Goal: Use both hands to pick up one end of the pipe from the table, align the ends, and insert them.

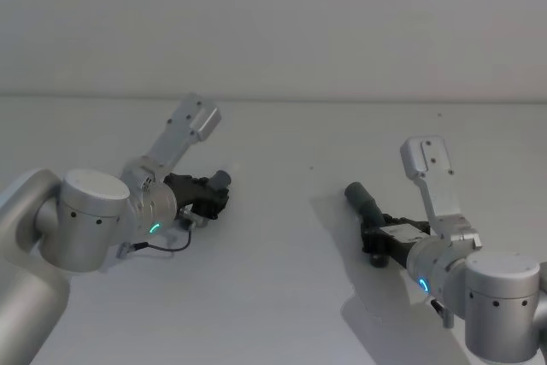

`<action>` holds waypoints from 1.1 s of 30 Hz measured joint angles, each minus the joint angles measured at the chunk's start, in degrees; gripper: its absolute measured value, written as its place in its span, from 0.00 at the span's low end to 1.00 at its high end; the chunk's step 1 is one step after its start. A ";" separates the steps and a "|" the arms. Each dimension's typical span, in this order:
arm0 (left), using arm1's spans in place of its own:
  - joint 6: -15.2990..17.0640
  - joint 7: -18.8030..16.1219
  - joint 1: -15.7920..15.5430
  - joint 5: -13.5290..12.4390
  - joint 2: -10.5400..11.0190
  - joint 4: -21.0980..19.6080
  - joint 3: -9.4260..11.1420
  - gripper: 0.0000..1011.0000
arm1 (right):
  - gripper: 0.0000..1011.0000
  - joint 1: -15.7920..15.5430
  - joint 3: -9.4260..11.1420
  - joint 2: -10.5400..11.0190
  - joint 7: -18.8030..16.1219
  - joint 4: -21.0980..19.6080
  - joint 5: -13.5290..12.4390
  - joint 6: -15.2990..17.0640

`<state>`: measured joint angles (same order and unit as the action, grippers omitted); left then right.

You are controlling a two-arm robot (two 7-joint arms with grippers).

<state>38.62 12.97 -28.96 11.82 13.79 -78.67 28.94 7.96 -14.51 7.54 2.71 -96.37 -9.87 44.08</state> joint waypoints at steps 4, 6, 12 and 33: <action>0.02 -0.04 -0.11 -0.41 -0.01 -0.05 0.30 0.36 | 0.26 -0.05 -0.13 0.24 -0.41 -0.01 0.03 -0.39; 0.02 -0.07 -0.19 -0.63 0.00 -0.11 0.50 0.36 | 0.26 -0.10 -0.26 0.50 -0.83 -0.02 0.05 -0.91; -0.25 -0.09 -0.73 -1.89 0.24 -0.83 1.57 0.35 | 0.26 -0.17 -0.95 2.01 -2.92 -0.40 0.46 -4.26; -10.67 9.98 -5.07 -5.07 6.13 -3.00 5.46 0.35 | 0.26 -1.02 -1.06 13.21 -15.42 -4.54 1.96 -17.49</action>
<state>27.95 22.95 -34.03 6.76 19.93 -81.67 34.40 6.94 -15.57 20.75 -12.71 -100.92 -7.91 26.59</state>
